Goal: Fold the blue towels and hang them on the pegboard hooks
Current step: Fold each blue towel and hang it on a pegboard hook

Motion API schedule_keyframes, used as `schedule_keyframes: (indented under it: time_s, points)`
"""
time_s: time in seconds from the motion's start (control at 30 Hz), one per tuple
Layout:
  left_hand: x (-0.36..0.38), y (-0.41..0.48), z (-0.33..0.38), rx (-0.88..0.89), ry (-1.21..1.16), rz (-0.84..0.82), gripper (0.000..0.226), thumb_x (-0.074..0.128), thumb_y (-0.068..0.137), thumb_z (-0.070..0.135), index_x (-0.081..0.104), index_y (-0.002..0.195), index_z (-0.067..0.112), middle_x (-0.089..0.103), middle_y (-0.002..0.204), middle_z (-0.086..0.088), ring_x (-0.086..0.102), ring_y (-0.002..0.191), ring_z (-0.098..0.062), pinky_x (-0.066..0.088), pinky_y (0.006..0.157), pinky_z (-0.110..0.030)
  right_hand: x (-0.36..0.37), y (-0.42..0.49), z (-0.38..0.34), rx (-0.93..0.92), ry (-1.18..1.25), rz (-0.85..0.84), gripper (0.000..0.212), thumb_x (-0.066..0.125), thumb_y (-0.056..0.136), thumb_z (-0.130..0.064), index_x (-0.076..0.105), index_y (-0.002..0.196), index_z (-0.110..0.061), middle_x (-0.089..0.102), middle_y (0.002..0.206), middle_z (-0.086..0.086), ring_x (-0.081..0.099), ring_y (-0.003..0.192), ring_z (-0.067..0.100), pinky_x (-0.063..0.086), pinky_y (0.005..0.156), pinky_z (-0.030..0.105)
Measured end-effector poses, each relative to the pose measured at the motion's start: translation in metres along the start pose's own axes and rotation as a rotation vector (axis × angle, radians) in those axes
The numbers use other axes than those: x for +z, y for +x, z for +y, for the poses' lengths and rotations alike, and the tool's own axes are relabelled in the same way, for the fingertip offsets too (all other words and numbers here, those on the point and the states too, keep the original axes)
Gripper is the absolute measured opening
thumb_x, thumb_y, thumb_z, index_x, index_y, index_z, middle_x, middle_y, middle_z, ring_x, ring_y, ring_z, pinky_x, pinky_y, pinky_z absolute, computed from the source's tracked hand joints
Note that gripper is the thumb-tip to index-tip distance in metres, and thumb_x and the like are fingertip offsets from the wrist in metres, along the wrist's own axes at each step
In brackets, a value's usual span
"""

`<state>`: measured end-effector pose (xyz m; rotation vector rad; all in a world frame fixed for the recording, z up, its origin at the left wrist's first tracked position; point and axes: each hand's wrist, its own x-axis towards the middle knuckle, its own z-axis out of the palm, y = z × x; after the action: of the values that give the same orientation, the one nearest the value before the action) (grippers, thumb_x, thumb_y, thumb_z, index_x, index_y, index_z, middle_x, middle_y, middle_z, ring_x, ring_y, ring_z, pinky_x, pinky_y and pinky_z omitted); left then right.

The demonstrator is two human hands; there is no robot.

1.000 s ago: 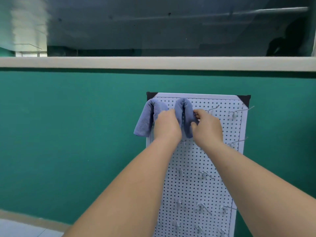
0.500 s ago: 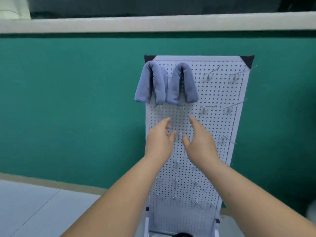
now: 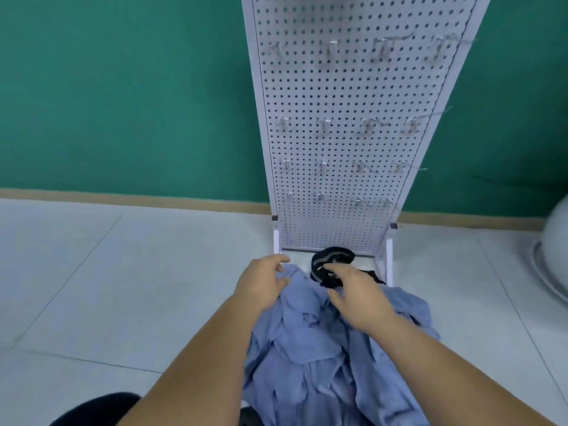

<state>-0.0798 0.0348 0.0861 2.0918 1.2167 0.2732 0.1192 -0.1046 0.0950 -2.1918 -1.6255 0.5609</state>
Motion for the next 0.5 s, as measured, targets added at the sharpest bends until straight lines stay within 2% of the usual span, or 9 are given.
schedule_keyframes:
  time_s: [0.1,0.13,0.23,0.3,0.37,0.43,0.5]
  points:
    - [0.046,-0.019,-0.035,-0.079,0.009,-0.094,0.046,0.072,0.094,0.016,0.064,0.139,0.024,0.069,0.107,0.005,0.069,0.098,-0.018,0.057,0.095,-0.04,0.04,-0.017,0.039,0.06,-0.065,-0.161,0.051,0.062,0.1,-0.03,0.053,0.15,-0.028,0.057,0.148,0.0,0.058,0.129,0.023,0.051,0.101,0.035]
    - [0.06,-0.028,-0.04,-0.097,0.026,-0.14,0.047,0.071,0.096,0.017,0.063,0.142,0.025,0.069,0.11,0.004,0.068,0.1,-0.018,0.056,0.094,-0.04,0.051,-0.024,0.051,0.077,-0.109,-0.197,0.05,0.061,0.1,-0.032,0.052,0.149,-0.03,0.053,0.15,0.0,0.053,0.133,0.023,0.05,0.103,0.037]
    - [0.102,-0.052,-0.048,-0.144,0.019,-0.251,0.051,0.069,0.1,0.021,0.055,0.149,0.03,0.064,0.133,0.001,0.064,0.117,-0.019,0.055,0.098,-0.037,0.073,-0.046,0.083,0.178,-0.295,-0.176,0.051,0.058,0.101,-0.033,0.049,0.151,-0.038,0.029,0.166,0.002,0.024,0.153,0.028,0.039,0.117,0.044]
    - [0.124,-0.06,-0.051,-0.133,0.023,-0.315,0.055,0.068,0.101,0.023,0.051,0.153,0.033,0.061,0.142,0.003,0.062,0.124,-0.017,0.054,0.103,-0.037,0.079,-0.059,0.096,0.299,-0.399,-0.111,0.056,0.062,0.098,-0.033,0.046,0.152,-0.041,0.012,0.172,0.01,0.009,0.158,0.035,0.03,0.122,0.051]
    - [0.138,-0.062,-0.051,-0.111,0.041,-0.362,0.057,0.068,0.101,0.025,0.049,0.155,0.033,0.06,0.144,0.003,0.062,0.125,-0.016,0.052,0.106,-0.036,0.079,-0.065,0.106,0.406,-0.379,-0.125,0.064,0.061,0.099,-0.039,0.033,0.157,-0.044,-0.001,0.173,0.013,0.001,0.159,0.039,0.024,0.124,0.052]
    - [0.143,-0.058,-0.048,-0.11,0.042,-0.367,0.057,0.069,0.101,0.026,0.049,0.154,0.032,0.06,0.142,0.003,0.063,0.122,-0.015,0.052,0.106,-0.035,0.073,-0.066,0.114,0.451,-0.314,-0.239,0.068,0.055,0.102,-0.047,0.024,0.162,-0.041,-0.004,0.174,0.009,0.0,0.16,0.037,0.025,0.124,0.05]
    - [0.145,-0.052,-0.042,-0.123,0.013,-0.355,0.057,0.07,0.1,0.027,0.05,0.153,0.033,0.06,0.14,0.004,0.064,0.12,-0.015,0.054,0.104,-0.038,0.068,-0.065,0.12,0.44,-0.257,-0.293,0.068,0.051,0.104,-0.046,0.023,0.164,-0.033,0.008,0.174,0.004,0.008,0.16,0.032,0.029,0.123,0.047]
